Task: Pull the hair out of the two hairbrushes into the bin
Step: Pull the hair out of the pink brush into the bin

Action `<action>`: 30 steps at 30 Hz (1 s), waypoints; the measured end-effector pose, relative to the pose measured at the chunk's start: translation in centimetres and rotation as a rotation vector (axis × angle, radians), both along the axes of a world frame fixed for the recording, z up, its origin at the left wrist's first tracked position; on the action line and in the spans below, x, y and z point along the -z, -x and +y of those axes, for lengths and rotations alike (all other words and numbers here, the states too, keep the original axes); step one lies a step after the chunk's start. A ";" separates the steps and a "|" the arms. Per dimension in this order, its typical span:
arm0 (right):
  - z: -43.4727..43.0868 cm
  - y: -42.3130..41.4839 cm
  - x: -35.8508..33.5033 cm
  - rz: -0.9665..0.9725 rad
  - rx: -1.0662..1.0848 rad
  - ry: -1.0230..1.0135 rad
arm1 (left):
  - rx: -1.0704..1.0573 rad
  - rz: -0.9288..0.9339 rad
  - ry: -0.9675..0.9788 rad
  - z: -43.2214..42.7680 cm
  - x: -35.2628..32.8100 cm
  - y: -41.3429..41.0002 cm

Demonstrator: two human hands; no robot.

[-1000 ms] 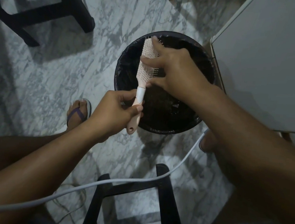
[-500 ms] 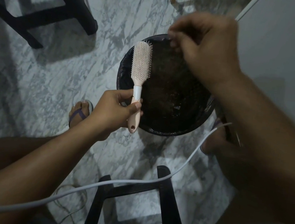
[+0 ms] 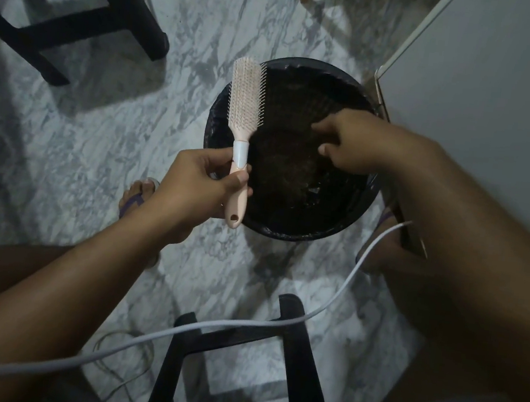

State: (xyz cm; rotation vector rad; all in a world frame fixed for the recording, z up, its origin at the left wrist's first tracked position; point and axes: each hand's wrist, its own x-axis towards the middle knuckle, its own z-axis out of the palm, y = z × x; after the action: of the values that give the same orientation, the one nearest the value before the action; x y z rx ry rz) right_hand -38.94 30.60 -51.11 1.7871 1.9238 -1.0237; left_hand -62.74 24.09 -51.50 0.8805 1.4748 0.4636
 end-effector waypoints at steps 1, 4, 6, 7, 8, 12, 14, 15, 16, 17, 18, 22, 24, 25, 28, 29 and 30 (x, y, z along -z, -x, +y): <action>0.2 -0.3 -0.3 0.048 0.033 -0.040 | 0.004 0.000 0.004 0.0 0.0 0.0; 0.4 -0.5 -0.9 0.198 0.181 -0.154 | 0.008 0.003 0.011 0.0 -0.1 0.0; 0.4 -0.4 -0.9 0.176 0.156 -0.173 | 0.010 0.010 0.011 -0.1 -0.1 0.0; 0.5 -0.3 -0.8 0.156 0.131 -0.189 | 0.015 0.013 0.008 -0.1 -0.1 0.0; 0.5 -0.4 -0.7 0.163 0.140 -0.209 | 0.021 0.015 0.005 -0.1 -0.1 0.0; 0.5 0.4 -0.5 0.261 0.136 -0.392 | 0.038 0.017 -0.002 -0.2 -0.2 -0.2; 0.1 1.8 -0.7 0.401 0.143 -0.574 | 0.050 0.010 -0.009 -0.3 -0.2 -0.3; -0.1 2.7 -0.8 0.446 0.149 -0.626 | 0.059 0.009 -0.012 -0.4 -0.2 -0.3; -0.4 3.4 -0.7 0.445 0.138 -0.646 | 0.069 0.006 -0.010 -0.5 -0.2 -0.4; -0.6 3.9 -0.5 0.400 0.117 -0.634 | 0.078 0.000 0.000 -0.7 -0.3 -0.5; -0.6 4.3 -0.2 0.342 0.098 -0.611 | 0.079 -0.012 0.020 -0.9 -0.3 -0.6; -0.9 4.9 -0.7 0.164 0.049 -0.545 | 0.107 -0.001 0.042 -1.6 -0.2 -1.0; -1.0 4.9 -1.2 0.121 0.018 -0.591 | 0.124 0.028 -0.005 -1.7 -0.2 -0.9; -1.0 4.9 -1.4 0.114 0.016 -0.610 | 0.137 0.041 -0.029 -1.7 -0.2 -0.8; -0.9 4.9 -1.1 0.101 0.041 -0.610 | 0.196 0.065 -0.066 -2.0 -0.2 -0.9; -0.9 5.0 -0.9 0.096 0.045 -0.604 | 0.202 0.062 -0.058 -2.1 -0.2 -1.0; -1.0 5.2 -0.7 0.097 0.042 -0.607 | 0.197 0.056 -0.046 -2.2 -0.1 -1.1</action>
State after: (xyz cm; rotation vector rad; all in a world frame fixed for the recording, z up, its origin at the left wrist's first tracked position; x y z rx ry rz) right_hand -44.12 29.64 -50.46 2.1135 2.4521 -0.5718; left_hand -61.61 21.84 -51.36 1.0707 1.4156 0.3298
